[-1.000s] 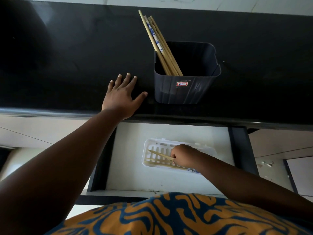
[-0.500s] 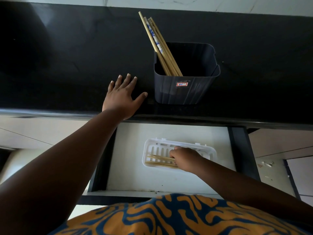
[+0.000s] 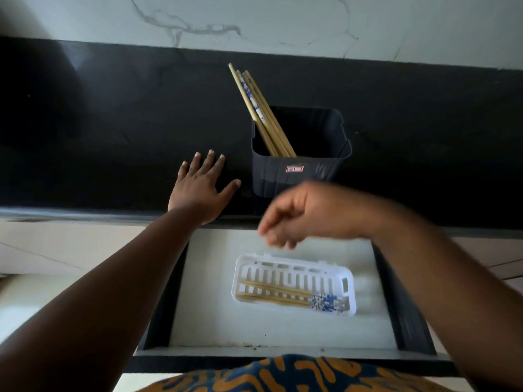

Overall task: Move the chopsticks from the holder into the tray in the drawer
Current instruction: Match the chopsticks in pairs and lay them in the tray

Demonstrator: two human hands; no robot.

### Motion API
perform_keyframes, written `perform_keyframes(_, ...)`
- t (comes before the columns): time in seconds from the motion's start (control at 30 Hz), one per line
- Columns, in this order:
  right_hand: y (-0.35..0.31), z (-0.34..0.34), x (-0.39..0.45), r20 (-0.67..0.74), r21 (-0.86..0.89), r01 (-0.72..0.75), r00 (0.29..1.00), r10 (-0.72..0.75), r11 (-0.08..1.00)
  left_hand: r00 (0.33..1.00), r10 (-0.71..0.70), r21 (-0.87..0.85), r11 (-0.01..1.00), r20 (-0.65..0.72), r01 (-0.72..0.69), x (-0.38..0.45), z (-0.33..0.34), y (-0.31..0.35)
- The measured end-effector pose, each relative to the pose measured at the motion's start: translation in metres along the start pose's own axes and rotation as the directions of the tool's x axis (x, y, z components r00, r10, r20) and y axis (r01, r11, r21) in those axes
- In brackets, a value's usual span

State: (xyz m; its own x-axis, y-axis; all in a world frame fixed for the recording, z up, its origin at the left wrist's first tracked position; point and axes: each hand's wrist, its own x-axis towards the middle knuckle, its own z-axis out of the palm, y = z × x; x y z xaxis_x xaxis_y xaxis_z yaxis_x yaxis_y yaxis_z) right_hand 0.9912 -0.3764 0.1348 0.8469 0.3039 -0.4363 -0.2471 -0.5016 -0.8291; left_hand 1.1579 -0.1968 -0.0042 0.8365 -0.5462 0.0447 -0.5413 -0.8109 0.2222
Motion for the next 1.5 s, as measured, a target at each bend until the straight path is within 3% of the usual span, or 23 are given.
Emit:
perform_keyframes(0.07, -0.036, -0.035, -0.011, -0.225, 0.129, 0.193, 0.961, -0.161, 0.973, 1.0, 0.001, 0.002, 1.0, -0.004, -0.001, 0.001, -0.002, 0.001)
perform_keyframes(0.13, -0.051, -0.069, -0.006, -0.503, 0.114, 0.291, 0.841, -0.198, 0.95, 1.0, -0.001, 0.002, 1.0, -0.015, 0.001, 0.002, -0.004, 0.002)
perform_keyframes(0.2, -0.051, -0.093, 0.011, -0.662, 0.108, 0.25, 0.74, -0.118, 0.962, 1.0, -0.002, -0.006, 1.0, -0.019, 0.002, 0.002, -0.005, 0.003)
perform_keyframes(0.23, -0.047, -0.1, 0.023, -0.685, 0.117, 0.179, 0.727, -0.051, 0.977, 1.0, -0.001, -0.008, 1.0, -0.018, 0.001, 0.001, -0.005, 0.003)
perform_keyframes(0.37, -0.025, -0.108, 0.062, -0.615, 0.049, -0.171, 0.771, 0.165, 0.984, 1.0, -0.003, -0.009, 1.0, -0.018, 0.003, 0.0, -0.004, 0.003)
perform_keyframes(0.47, -0.015, -0.107, 0.077, -0.577, 0.025, -0.236, 0.79, 0.207, 0.971, 1.0, -0.004, -0.012, 1.0, -0.018, 0.004, -0.001, -0.003, 0.002)
perform_keyframes(0.77, -0.004, -0.107, 0.086, -0.47, 0.187, -0.162, 0.851, 0.233, 0.969, 1.0, -0.007, -0.015, 1.0, -0.014, 0.007, -0.001, -0.001, 0.0)
perform_keyframes(1.1, 0.0, -0.105, 0.084, -0.514, 0.144, -0.147, 0.834, 0.201, 0.978, 1.0, -0.011, -0.03, 0.999, -0.007, 0.011, -0.002, -0.002, 0.001)
perform_keyframes(1.3, -0.005, -0.108, 0.075, -0.607, 0.097, -0.096, 0.783, 0.136, 0.991, 1.0, -0.015, -0.04, 0.999, -0.006, 0.015, -0.001, -0.002, 0.001)
perform_keyframes(1.5, -0.029, -0.124, 0.038, -0.727, 0.14, 0.131, 0.687, 0.012, 0.982, 0.999, -0.005, -0.051, 0.999, 0.036, 0.007, -0.001, 0.0, -0.001)
